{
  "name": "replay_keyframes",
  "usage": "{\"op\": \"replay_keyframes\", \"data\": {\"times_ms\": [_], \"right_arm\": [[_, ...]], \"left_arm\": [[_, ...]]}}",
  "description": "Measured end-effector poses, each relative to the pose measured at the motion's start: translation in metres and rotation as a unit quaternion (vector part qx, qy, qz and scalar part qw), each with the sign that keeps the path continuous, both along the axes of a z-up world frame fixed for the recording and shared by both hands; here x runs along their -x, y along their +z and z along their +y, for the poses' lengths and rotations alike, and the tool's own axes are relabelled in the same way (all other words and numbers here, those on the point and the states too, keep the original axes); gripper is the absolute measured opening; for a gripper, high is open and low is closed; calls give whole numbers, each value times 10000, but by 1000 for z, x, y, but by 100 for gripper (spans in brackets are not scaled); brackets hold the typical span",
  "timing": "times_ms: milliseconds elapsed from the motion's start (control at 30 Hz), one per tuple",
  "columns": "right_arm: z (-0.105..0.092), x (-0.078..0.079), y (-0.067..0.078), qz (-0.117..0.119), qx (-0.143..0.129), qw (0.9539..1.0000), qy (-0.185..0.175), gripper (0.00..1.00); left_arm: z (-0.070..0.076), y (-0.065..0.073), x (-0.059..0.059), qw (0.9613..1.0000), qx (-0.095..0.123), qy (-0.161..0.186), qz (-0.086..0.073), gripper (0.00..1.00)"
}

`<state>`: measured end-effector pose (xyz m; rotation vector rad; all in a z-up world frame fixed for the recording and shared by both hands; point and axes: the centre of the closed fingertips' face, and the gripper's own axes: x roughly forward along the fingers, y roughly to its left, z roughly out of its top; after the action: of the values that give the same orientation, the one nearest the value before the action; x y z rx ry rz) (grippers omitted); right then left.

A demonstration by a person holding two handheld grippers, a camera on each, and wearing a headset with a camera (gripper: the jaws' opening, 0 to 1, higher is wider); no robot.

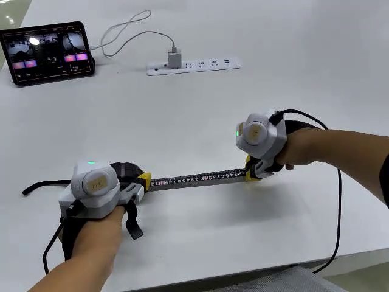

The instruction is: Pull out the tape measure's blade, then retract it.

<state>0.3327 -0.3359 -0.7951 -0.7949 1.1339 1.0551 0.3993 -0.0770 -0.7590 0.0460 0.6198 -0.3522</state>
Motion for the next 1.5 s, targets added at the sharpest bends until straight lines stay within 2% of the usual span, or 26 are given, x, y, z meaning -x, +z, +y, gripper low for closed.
{"op": "replay_keyframes", "data": {"times_ms": [167,367,500,667,1500], "right_arm": [[1,-1,0,-52,-137,9999,-1,10],[5,-1,0,-70,-70,9998,176,10],[5,-4,0,-12,-78,10000,-5,9],[7,-3,0,-2,-91,10000,13,9],[15,-4,0,4,-123,9999,-50,9]], "left_arm": [[0,0,0,10000,-9,-22,-5,60],[0,0,0,10000,-15,-43,31,60],[0,0,-1,9999,22,-31,93,60],[0,-1,1,9999,54,-63,138,60],[-1,-1,1,9998,117,-71,144,61]]}}
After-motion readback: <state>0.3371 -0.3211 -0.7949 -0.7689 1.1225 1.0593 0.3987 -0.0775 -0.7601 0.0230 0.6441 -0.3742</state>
